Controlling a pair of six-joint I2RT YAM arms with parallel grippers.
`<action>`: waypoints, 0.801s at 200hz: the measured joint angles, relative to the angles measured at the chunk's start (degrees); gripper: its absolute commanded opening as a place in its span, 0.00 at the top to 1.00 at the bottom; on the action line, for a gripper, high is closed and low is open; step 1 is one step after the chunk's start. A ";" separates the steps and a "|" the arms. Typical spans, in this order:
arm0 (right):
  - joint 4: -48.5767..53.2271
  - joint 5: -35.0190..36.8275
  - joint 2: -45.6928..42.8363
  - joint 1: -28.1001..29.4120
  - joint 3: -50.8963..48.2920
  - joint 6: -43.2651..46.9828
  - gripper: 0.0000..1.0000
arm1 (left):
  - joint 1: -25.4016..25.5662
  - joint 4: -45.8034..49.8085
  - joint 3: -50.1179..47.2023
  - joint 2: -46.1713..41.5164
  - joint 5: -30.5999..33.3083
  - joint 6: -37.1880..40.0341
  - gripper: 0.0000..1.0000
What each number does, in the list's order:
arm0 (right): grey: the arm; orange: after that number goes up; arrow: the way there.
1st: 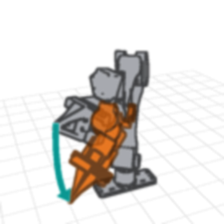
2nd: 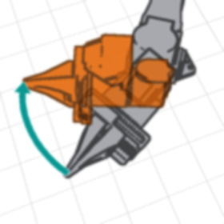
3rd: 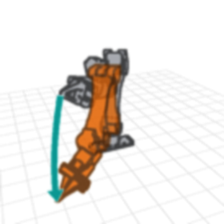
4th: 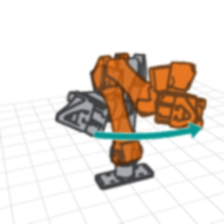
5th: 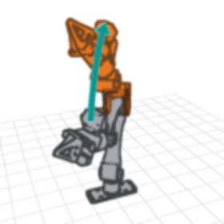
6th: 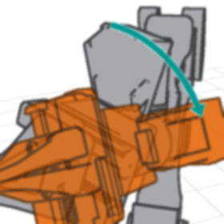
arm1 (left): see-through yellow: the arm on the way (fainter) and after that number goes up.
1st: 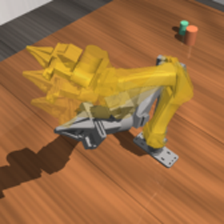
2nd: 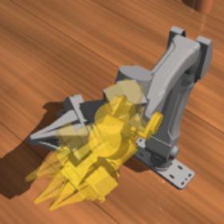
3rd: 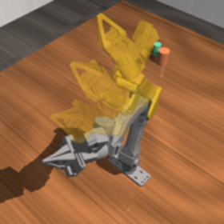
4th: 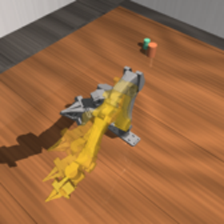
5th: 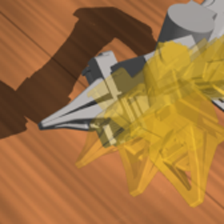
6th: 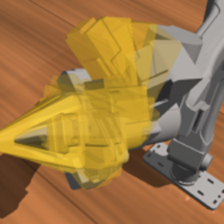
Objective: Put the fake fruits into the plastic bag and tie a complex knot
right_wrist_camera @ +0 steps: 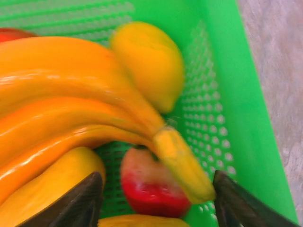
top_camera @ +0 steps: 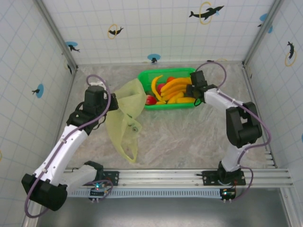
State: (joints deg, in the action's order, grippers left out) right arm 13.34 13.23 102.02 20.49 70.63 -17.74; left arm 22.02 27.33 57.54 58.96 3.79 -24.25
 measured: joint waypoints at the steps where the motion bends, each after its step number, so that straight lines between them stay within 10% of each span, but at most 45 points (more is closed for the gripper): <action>1: 0.00 -0.04 -0.11 0.02 0.02 0.15 0.28 | 0.00 -0.04 0.07 0.04 -0.04 -0.02 1.00; 96: -1.14 -20.48 -6.73 8.63 7.26 4.79 0.37 | -0.83 -5.27 3.67 0.83 1.46 -3.26 1.00; 160: -11.96 -35.15 -0.33 15.80 -0.48 30.67 0.35 | -0.83 -5.86 3.67 0.50 1.79 -3.28 1.00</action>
State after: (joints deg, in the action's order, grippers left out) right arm 1.39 -21.91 101.69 36.29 70.15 12.93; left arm 21.19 21.47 61.21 59.46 5.58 -27.53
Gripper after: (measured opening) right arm 0.648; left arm 0.051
